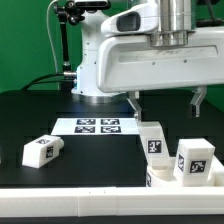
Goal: Assemble stool
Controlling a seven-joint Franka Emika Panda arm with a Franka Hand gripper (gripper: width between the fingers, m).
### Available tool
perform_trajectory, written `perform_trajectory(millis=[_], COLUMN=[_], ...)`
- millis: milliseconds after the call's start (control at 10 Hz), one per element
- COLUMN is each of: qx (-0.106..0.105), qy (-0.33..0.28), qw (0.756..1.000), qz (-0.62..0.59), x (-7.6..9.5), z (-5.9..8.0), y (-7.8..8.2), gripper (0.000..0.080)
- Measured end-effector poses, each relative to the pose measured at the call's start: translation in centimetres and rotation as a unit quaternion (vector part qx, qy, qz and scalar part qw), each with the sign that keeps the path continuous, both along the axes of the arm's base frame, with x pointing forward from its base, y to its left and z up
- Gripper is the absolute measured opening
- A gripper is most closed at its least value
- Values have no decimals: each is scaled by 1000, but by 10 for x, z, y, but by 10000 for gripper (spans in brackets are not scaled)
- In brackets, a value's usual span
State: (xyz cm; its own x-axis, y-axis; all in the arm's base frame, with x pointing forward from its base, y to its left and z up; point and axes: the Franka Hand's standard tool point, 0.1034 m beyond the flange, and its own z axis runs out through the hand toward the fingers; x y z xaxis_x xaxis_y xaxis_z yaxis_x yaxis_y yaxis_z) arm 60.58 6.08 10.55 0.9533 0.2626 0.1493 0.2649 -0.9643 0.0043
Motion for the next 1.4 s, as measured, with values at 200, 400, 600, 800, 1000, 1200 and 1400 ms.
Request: perform_trajectory(millis=[200,400,600,800,1000,1200,1400], qx=[-21,-36,-45,-61,-86,-104,-118], qy=[5,8,7,10,16,24,32], qw=[993,983,971,950,916,884,856], qz=[115,179,233,306,391,455,502], x=[-1,0,0,0,0,-1,-1], z=[0,-1,-1,-2,-6,-11,-17], y=[-4,-5,-8,-12,-12,-13,-14], gripper=[649,649,649,649,649,649,649])
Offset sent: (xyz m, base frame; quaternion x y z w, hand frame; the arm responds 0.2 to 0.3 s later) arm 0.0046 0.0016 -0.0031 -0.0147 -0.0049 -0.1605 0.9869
